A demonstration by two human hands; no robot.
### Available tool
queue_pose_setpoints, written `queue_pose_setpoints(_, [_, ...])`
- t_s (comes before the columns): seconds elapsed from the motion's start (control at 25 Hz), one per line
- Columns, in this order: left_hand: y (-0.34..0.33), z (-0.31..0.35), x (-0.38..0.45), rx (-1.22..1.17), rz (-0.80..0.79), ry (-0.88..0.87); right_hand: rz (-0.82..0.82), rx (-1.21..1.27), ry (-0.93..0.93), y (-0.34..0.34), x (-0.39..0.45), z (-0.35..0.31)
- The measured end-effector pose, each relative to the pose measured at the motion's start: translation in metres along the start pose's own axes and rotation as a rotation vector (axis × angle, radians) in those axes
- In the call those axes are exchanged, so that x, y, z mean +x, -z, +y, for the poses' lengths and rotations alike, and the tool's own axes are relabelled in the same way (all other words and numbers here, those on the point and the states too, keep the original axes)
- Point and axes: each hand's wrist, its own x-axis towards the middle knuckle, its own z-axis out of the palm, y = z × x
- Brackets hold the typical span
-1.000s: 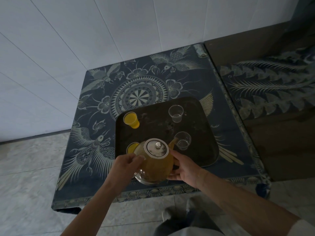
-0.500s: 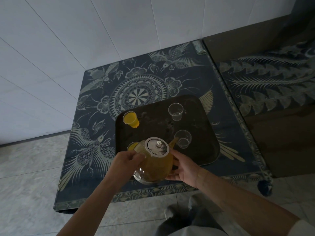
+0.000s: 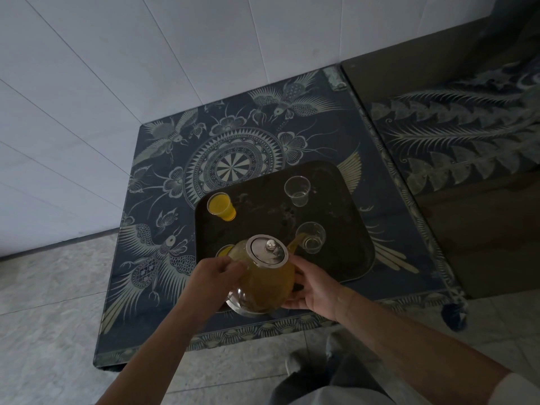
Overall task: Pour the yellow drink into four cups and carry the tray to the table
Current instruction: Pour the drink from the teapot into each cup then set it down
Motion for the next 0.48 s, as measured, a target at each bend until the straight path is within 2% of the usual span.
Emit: queue_pose_setpoints(0.48, [-0.0008,0.0102,-0.0061,0.04,0.033,-0.005,-0.011,-0.007,-0.016,-0.0019,0.0005,0.0039])
